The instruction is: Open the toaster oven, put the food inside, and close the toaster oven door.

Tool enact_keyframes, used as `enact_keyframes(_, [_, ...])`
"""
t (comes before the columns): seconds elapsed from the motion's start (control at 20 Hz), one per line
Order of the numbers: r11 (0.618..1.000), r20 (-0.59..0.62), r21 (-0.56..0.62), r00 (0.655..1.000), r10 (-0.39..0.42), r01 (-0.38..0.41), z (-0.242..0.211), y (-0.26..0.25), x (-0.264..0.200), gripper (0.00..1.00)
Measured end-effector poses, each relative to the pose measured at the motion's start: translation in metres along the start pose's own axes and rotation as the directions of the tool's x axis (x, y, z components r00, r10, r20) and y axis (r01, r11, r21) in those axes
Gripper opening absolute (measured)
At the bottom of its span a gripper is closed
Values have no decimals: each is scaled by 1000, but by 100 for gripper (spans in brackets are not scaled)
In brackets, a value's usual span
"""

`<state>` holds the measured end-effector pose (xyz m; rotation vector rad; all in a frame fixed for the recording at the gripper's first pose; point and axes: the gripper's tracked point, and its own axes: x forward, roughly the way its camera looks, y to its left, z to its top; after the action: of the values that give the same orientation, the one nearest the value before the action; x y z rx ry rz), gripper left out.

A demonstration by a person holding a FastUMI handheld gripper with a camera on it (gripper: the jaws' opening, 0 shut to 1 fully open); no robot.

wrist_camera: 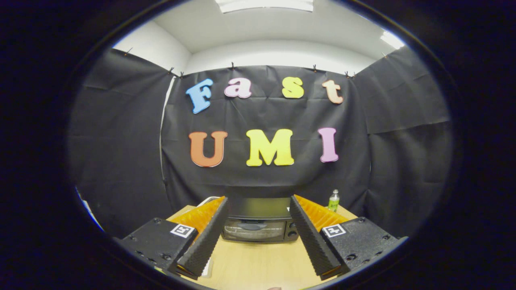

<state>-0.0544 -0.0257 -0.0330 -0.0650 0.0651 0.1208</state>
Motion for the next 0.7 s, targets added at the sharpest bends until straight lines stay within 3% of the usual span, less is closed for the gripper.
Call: enact_keyframes(0.7, [998,33,-9,998,56,-56,-13,11,-19,100])
